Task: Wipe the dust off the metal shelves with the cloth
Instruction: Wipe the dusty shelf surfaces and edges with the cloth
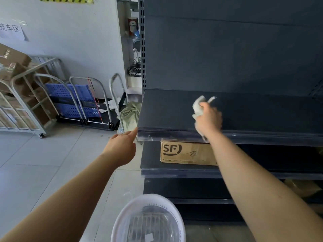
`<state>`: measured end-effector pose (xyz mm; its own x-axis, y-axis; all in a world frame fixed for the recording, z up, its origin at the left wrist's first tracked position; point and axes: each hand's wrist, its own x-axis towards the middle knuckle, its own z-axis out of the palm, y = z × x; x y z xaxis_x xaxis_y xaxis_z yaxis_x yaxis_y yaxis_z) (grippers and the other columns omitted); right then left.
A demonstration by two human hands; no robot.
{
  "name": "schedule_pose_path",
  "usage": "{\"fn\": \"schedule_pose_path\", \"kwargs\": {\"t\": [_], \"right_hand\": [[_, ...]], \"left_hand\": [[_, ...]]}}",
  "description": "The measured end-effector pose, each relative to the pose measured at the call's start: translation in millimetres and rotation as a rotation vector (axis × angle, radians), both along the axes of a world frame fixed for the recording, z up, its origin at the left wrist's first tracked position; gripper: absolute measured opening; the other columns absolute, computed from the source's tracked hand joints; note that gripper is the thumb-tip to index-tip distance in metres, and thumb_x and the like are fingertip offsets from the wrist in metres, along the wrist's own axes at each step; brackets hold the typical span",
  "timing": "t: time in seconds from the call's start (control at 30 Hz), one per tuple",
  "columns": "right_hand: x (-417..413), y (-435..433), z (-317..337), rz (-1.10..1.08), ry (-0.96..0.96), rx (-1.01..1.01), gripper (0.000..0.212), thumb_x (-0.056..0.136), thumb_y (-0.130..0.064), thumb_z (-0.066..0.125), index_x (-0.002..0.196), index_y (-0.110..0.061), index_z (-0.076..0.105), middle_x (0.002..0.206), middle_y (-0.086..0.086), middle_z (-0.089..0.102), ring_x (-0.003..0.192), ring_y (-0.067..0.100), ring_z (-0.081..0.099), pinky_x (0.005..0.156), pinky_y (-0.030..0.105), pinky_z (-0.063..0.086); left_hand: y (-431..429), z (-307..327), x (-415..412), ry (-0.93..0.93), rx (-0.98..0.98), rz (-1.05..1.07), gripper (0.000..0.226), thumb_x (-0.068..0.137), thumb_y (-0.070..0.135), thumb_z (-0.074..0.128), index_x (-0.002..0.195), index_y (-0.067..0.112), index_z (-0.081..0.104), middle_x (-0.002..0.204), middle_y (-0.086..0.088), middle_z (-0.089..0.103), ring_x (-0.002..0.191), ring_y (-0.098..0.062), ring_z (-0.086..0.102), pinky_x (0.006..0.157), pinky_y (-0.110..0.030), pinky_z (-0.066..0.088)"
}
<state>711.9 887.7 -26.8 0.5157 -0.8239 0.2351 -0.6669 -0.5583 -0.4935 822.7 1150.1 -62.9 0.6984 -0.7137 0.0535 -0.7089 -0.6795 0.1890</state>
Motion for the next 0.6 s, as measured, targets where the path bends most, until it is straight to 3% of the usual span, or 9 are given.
{"fn": "schedule_pose_path", "kwargs": {"t": [0.1, 0.23, 0.4, 0.53, 0.6], "right_hand": [[-17, -5, -19, -0.09, 0.22, -0.034, 0.036, 0.088, -0.025, 0.052, 0.124, -0.026, 0.051, 0.136, 0.016, 0.042, 0.114, 0.036, 0.043, 0.093, 0.043, 0.038], [12, 37, -27, 0.06, 0.178, -0.116, 0.034, 0.089, -0.023, 0.047, 0.122, -0.029, 0.054, 0.137, 0.013, 0.039, 0.11, 0.033, 0.042, 0.093, 0.042, 0.04], [59, 102, -26, 0.334, 0.138, -0.077, 0.038, 0.09, -0.019, 0.044, 0.125, -0.029, 0.054, 0.134, 0.015, 0.046, 0.107, 0.035, 0.045, 0.089, 0.04, 0.04], [92, 149, -12, 0.624, -0.116, 0.229, 0.042, 0.093, -0.013, 0.042, 0.134, -0.018, 0.05, 0.131, 0.016, 0.053, 0.112, 0.032, 0.052, 0.093, 0.032, 0.044], [97, 162, -3, 0.668, -0.326, 0.477, 0.043, 0.093, -0.008, 0.04, 0.134, -0.015, 0.05, 0.126, 0.012, 0.057, 0.105, 0.022, 0.057, 0.084, 0.012, 0.045]], "left_hand": [[4, 1, 3, -0.001, 0.021, -0.017, 0.064, 0.094, 0.02, 0.04, 0.151, 0.027, 0.012, 0.146, -0.001, 0.044, 0.124, -0.026, 0.05, 0.107, -0.04, 0.034], [9, 4, 11, -0.022, 0.048, -0.055, 0.063, 0.094, 0.019, 0.039, 0.15, 0.029, 0.013, 0.148, 0.002, 0.041, 0.128, -0.024, 0.047, 0.107, -0.039, 0.032], [24, 8, 20, -0.059, 0.066, 0.009, 0.056, 0.093, 0.015, 0.035, 0.148, 0.024, 0.025, 0.149, 0.002, 0.04, 0.13, -0.023, 0.044, 0.108, -0.038, 0.03], [39, 17, 24, -0.12, 0.044, 0.104, 0.058, 0.087, 0.005, 0.035, 0.144, 0.019, 0.034, 0.142, -0.003, 0.048, 0.12, -0.026, 0.052, 0.098, -0.037, 0.037], [44, 21, 25, -0.169, 0.027, 0.134, 0.055, 0.085, 0.004, 0.036, 0.138, 0.017, 0.04, 0.135, -0.005, 0.054, 0.114, -0.027, 0.055, 0.092, -0.037, 0.041]]}}
